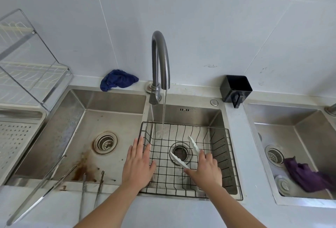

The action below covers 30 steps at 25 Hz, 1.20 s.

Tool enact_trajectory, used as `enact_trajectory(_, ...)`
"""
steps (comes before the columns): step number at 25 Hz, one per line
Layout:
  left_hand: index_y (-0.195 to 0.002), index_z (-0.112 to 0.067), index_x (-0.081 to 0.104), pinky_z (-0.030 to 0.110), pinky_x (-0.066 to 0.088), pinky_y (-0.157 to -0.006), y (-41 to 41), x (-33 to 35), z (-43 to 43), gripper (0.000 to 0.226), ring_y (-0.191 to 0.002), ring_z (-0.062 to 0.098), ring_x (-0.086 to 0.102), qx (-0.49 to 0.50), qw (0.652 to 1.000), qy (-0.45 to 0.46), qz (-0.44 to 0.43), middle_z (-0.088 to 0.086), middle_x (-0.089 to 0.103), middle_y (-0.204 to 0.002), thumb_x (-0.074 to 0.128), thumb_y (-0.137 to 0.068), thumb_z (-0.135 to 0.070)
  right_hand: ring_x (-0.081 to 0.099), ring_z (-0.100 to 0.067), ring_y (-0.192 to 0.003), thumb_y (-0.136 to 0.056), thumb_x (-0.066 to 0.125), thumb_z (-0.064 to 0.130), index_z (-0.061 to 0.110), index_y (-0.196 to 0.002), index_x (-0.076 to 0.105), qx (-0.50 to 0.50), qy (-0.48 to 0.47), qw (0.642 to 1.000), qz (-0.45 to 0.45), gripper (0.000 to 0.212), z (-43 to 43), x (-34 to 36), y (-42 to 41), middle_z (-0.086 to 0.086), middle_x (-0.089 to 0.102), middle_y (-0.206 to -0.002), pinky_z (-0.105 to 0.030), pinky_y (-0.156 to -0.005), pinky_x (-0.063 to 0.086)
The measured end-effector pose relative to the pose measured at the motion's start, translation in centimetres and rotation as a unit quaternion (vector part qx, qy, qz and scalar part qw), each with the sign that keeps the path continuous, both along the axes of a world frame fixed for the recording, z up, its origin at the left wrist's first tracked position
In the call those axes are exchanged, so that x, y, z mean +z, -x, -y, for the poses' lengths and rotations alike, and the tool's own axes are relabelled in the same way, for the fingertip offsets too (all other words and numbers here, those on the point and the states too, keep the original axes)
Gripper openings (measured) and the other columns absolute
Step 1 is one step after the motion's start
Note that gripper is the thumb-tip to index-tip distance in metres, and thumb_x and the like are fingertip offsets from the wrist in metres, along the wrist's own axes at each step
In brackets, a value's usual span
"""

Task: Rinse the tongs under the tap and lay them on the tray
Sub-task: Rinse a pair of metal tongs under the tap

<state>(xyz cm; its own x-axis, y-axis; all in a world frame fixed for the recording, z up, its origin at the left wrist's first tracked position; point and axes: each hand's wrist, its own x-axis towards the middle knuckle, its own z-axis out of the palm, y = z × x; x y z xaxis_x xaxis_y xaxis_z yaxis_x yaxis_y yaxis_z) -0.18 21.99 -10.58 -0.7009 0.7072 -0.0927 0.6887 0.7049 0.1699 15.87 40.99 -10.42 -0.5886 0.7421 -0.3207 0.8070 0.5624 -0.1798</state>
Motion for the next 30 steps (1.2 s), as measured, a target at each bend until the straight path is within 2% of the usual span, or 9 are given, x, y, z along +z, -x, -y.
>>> enact_trajectory(2,-0.159,-0.015,0.024,0.041,-0.001,-0.126,-0.1,0.5,0.3,0.071,-0.158,0.029,0.0,0.01,1.0,-0.018,0.011,0.014,0.008,-0.171,0.04,-0.1,-0.051,0.048,-0.025,-0.124,-0.082,0.061,0.071,0.022,-0.147,0.041,0.036,-0.034,0.998,-0.037,0.084,0.4,0.1,-0.1,-0.002,0.05,-0.136,-0.038,-0.099,0.048)
enact_trajectory(5,-0.158,-0.015,0.029,0.041,0.005,-0.126,-0.3,2.1,1.5,0.069,-0.156,0.03,0.017,0.033,0.998,-0.053,0.011,0.013,0.026,-0.167,0.048,-0.099,-0.045,0.053,-0.025,-0.116,-0.093,0.06,0.055,0.021,-0.134,0.059,0.127,-0.039,0.985,-0.109,0.054,2.1,0.1,0.8,0.0,0.06,-0.123,-0.037,-0.096,0.047)
enact_trajectory(8,-0.147,-0.009,0.048,0.047,0.023,-0.123,0.0,4.0,4.3,0.063,-0.146,0.037,0.038,0.083,0.994,-0.063,-0.015,0.02,0.046,-0.153,0.064,-0.091,-0.032,0.052,-0.022,-0.116,-0.099,0.051,0.05,0.024,-0.131,0.061,0.176,0.013,0.977,-0.121,0.042,4.9,0.1,3.3,0.003,0.061,-0.121,-0.033,-0.097,0.044)
enact_trajectory(12,-0.126,-0.004,0.064,0.052,0.05,-0.1,0.1,5.2,10.0,0.053,-0.116,0.041,0.058,0.18,0.98,-0.061,-0.062,0.023,0.062,-0.127,0.078,-0.077,-0.016,0.052,-0.02,-0.119,-0.103,0.046,0.047,0.023,-0.129,0.062,0.224,0.058,0.966,-0.116,0.039,7.0,-0.6,4.6,0.004,0.063,-0.121,-0.031,-0.096,0.045)
enact_trajectory(14,-0.114,-0.004,0.068,0.05,0.053,-0.084,-0.6,5.4,12.7,0.045,-0.099,0.039,0.06,0.227,0.969,-0.051,-0.079,0.022,0.064,-0.113,0.081,-0.073,-0.016,0.054,-0.017,-0.117,-0.103,0.045,0.047,0.024,-0.128,0.063,0.239,0.062,0.962,-0.116,0.039,7.1,-0.9,4.5,0.005,0.063,-0.119,-0.029,-0.093,0.046)
enact_trajectory(16,-0.106,-0.005,0.069,0.045,0.052,-0.071,-1.6,5.3,14.8,0.042,-0.087,0.036,0.058,0.275,0.957,-0.046,-0.077,0.017,0.063,-0.1,0.084,-0.073,-0.026,0.054,-0.015,-0.117,-0.104,0.044,0.047,0.024,-0.129,0.062,0.246,0.066,0.959,-0.122,0.038,6.9,-1.2,4.5,0.007,0.063,-0.119,-0.027,-0.093,0.046)
enact_trajectory(20,-0.118,-0.01,0.059,0.039,0.052,-0.076,-3.8,4.4,16.9,0.076,-0.097,0.026,0.053,0.396,0.917,0.002,0.046,0.007,0.056,-0.106,0.073,-0.072,-0.069,0.053,-0.014,-0.119,-0.103,0.046,0.045,0.024,-0.131,0.062,0.246,0.089,0.958,-0.122,0.038,6.5,-1.2,4.4,0.008,0.063,-0.12,-0.026,-0.092,0.045)
enact_trajectory(25,-0.126,-0.012,0.057,0.034,0.052,-0.078,-4.6,3.5,16.0,0.059,-0.094,0.019,0.046,0.429,0.898,-0.031,0.092,0.002,0.047,-0.104,0.07,-0.084,-0.051,0.054,-0.015,-0.117,-0.102,0.049,0.042,0.023,-0.129,0.062,0.228,0.12,0.959,-0.122,0.036,6.4,-0.9,4.3,0.006,0.064,-0.12,-0.03,-0.09,0.05)
enact_trajectory(30,-0.126,-0.014,0.058,0.035,0.052,-0.075,-3.7,3.9,15.5,0.055,-0.093,0.017,0.048,0.446,0.89,-0.029,0.092,-0.001,0.047,-0.101,0.066,-0.087,-0.051,0.056,-0.015,-0.115,-0.101,0.051,0.04,0.022,-0.129,0.062,0.214,0.134,0.96,-0.118,0.034,6.3,-0.7,4.4,0.005,0.064,-0.118,-0.032,-0.09,0.052)
